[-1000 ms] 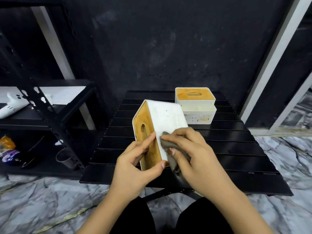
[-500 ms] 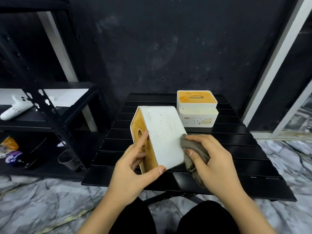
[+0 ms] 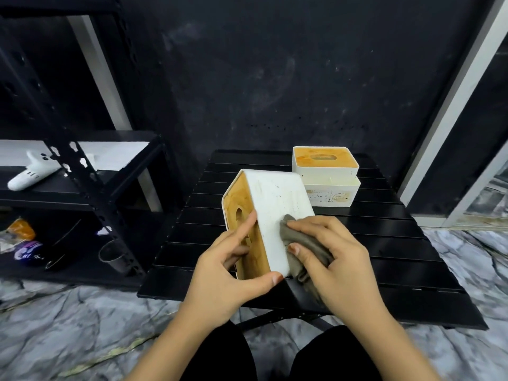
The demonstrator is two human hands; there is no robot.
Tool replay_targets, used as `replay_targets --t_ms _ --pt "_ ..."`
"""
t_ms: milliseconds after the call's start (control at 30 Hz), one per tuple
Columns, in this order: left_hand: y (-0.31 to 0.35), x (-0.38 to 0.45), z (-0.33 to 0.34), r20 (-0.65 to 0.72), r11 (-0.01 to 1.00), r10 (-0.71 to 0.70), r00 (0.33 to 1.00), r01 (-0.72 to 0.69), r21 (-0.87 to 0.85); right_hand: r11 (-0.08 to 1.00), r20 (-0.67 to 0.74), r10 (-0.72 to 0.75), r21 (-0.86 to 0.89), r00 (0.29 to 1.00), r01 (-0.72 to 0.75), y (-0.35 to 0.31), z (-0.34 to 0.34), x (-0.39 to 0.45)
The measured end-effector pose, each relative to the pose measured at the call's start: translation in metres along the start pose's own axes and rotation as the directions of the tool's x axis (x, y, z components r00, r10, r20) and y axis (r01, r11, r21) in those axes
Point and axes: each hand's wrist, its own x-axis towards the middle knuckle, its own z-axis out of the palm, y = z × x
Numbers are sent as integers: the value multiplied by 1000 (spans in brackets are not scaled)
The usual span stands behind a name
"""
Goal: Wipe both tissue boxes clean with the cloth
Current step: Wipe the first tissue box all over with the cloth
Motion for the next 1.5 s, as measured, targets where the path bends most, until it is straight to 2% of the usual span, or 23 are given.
replay_targets --t_ms 133,333,500,633,833,1133,1233,1500 --pt "1 0 -1 19 1000 7 1000 -7 2 998 20 -53 -38 998 54 -8 8 2" --pt "5 1 0 12 1000 -5 1000 5 -4 999 -15 -31 -23 999 31 -7 4 7" --pt "6 3 -1 41 1000 10 999 -10 -3 996 65 -80 -35 995 83 -13 7 10" --pt "5 2 -2 18 1000 2 1000 -2 -7 998 35 -34 -52 999 36 -6 1 15" --pt "5 1 -1 37 1000 16 999 -16 3 991 71 -95 -85 993 101 -14 6 9" --pt "6 5 -8 81 1000 -28 996 26 17 993 -30 95 -70 995 -97 5 -9 19" --pt "9 9 -10 88 999 -48 995 48 -4 993 -46 110 -45 993 -112 7 -9 16" --pt "12 21 -6 -22 982 -79 997 74 -174 997 -96 66 -35 993 -70 11 -3 3"
